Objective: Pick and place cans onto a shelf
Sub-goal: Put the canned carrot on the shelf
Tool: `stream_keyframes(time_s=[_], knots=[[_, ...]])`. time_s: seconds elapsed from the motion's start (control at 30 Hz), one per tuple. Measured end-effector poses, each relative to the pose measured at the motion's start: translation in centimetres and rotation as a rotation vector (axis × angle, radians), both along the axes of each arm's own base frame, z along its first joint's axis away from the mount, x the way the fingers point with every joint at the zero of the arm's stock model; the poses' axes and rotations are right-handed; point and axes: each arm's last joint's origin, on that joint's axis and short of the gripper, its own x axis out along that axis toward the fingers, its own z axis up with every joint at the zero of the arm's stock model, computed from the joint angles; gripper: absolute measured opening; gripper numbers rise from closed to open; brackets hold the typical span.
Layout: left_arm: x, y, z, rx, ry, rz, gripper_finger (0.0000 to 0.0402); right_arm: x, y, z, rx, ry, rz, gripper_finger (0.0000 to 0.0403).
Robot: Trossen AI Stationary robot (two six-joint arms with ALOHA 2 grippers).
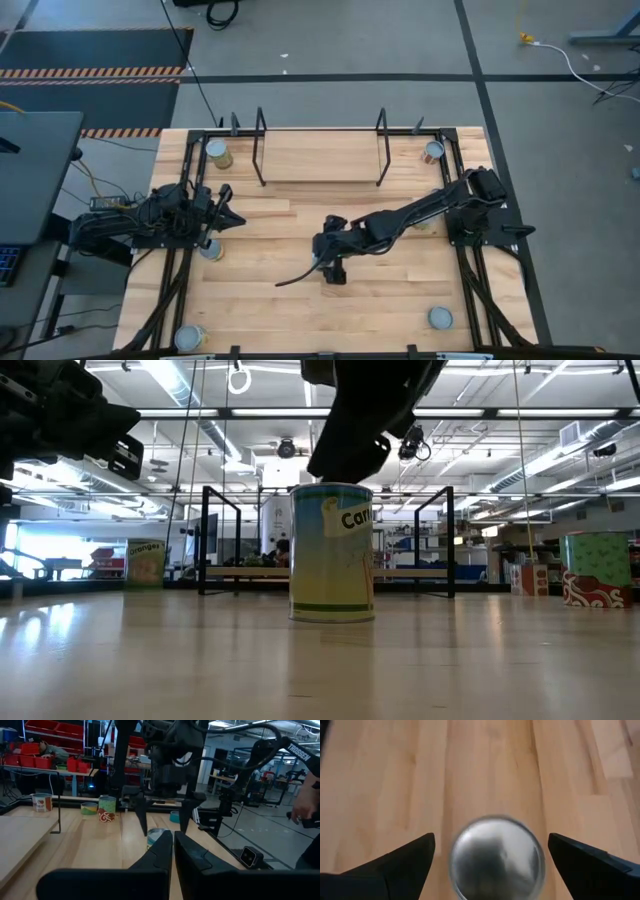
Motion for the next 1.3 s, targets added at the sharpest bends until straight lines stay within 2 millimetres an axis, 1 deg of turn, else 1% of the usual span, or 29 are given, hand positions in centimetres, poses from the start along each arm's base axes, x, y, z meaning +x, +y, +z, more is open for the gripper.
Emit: stream_keyframes(time_s=[0.2, 0.37, 0.5, 0.6, 0.73, 0.83, 0.87, 0.93, 1.03, 1.1, 1.17, 1.23, 1.3], knots=[[0.0, 0.0, 0.0, 0.000, 0.000, 0.000, 0.0025, 0.1, 0.0, -0.1, 0.004, -0.014, 0.004, 0.0399], [0.0, 0.0, 0.0, 0.000, 0.000, 0.000, 0.0025, -0.2, -0.6, -1.6, 0.037, 0.006, 0.062, 0.0399], [0.0, 0.0, 0.0, 0.000, 0.000, 0.000, 0.0025, -0.8, -0.9, -2.6, 0.009, 0.041, 0.075, 0.0395], [0.0, 0.0, 0.0, 0.000, 0.000, 0.000, 0.0025, -0.6, -1.1, -2.6, 0.012, 0.028, 0.085, 0.0382], [0.0, 0.0, 0.0, 0.000, 0.000, 0.000, 0.0025, -0.6, -1.4, -2.6, 0.009, 0.034, 0.099, 0.0347], [0.0, 0.0, 0.0, 0.000, 0.000, 0.000, 0.0025, -0.4, -2.0, -2.4, 0.009, 0.034, 0.091, 0.0319], [0.0, 0.0, 0.0, 0.000, 0.000, 0.000, 0.0025, -0.4, -2.3, -2.2, 0.009, 0.038, 0.083, 0.0318], [0.0, 0.0, 0.0, 0.000, 0.000, 0.000, 0.0025, 0.2, -3.4, -0.8, 0.009, 0.026, 0.051, 0.0318], [0.0, 0.0, 0.0, 0.000, 0.000, 0.000, 0.0025, 1.4, -6.3, 2.6, -0.017, -0.046, -0.050, 0.0318], [0.0, 0.0, 0.0, 0.000, 0.000, 0.000, 0.0025, 2.0, -8.9, 4.4, -0.045, -0.075, -0.138, 0.0318], [0.0, 0.0, 0.0, 0.000, 0.000, 0.000, 0.0025, 2.4, -11.8, 5.9, -0.079, -0.104, -0.234, 0.0321], [0.0, 0.0, 0.0, 0.000, 0.000, 0.000, 0.0025, 2.4, -14.7, 7.1, -0.115, -0.130, -0.338, 0.0324], [0.0, 0.0, 0.0, 0.000, 0.000, 0.000, 0.0025, 2.0, -17.5, 7.7, -0.134, -0.122, -0.422, 0.0324]])
